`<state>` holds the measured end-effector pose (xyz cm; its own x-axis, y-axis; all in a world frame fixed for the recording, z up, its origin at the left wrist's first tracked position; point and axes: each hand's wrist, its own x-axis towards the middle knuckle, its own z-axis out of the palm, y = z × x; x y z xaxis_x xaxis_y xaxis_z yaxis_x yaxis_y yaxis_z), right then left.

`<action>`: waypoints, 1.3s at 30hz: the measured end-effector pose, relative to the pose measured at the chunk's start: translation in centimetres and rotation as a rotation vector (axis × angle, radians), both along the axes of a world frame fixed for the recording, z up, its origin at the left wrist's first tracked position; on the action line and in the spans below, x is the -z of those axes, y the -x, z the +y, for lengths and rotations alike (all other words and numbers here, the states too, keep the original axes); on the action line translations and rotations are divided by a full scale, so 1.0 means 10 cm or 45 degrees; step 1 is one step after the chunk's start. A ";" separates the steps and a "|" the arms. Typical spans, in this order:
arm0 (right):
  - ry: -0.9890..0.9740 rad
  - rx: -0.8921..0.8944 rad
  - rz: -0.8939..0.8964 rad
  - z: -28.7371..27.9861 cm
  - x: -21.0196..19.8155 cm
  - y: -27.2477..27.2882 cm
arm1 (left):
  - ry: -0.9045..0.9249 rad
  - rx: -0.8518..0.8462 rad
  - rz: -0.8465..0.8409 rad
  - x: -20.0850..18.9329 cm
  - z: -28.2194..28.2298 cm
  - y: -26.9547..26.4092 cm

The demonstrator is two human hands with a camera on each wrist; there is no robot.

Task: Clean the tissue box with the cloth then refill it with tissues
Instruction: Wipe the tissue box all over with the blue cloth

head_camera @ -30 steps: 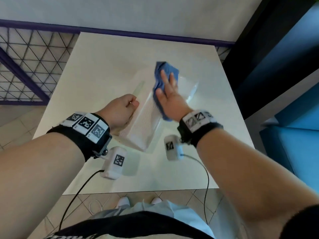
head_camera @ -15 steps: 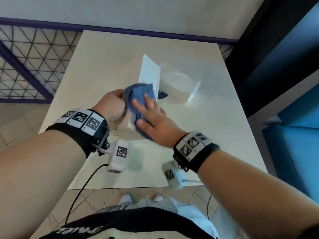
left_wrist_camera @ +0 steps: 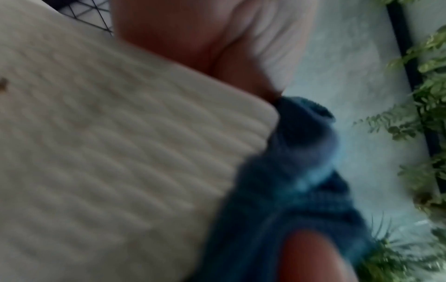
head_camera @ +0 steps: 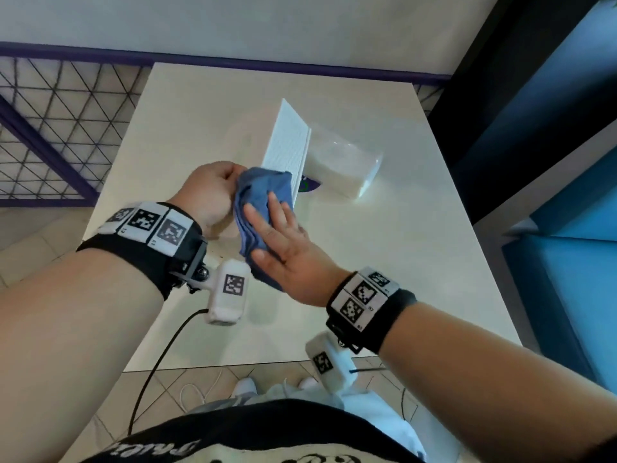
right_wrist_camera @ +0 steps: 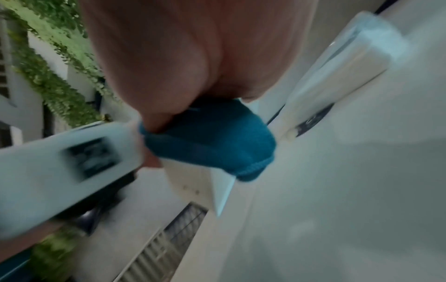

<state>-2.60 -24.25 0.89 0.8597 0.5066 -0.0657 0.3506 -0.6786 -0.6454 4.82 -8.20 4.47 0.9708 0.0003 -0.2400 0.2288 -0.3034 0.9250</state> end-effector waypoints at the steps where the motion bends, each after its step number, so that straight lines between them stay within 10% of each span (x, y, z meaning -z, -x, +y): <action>1: -0.004 0.029 -0.010 -0.05 -0.02 -0.06 | 0.002 0.011 -0.013 0.03 -0.02 0.01; 5: -0.251 0.455 0.025 -0.23 -0.19 -0.48 | -0.381 0.201 -0.171 0.03 -0.10 0.05; 15: -0.939 1.317 0.568 -0.33 -0.32 -0.77 | -0.507 0.524 -0.240 -0.01 0.02 0.11; 29: -1.403 1.618 0.684 -0.04 -0.56 -0.58 | -1.341 0.634 -0.786 0.03 -0.34 0.24; 39: -1.240 1.368 0.357 -0.01 -0.64 -0.37 | -1.259 0.384 -0.980 -0.03 -0.32 0.23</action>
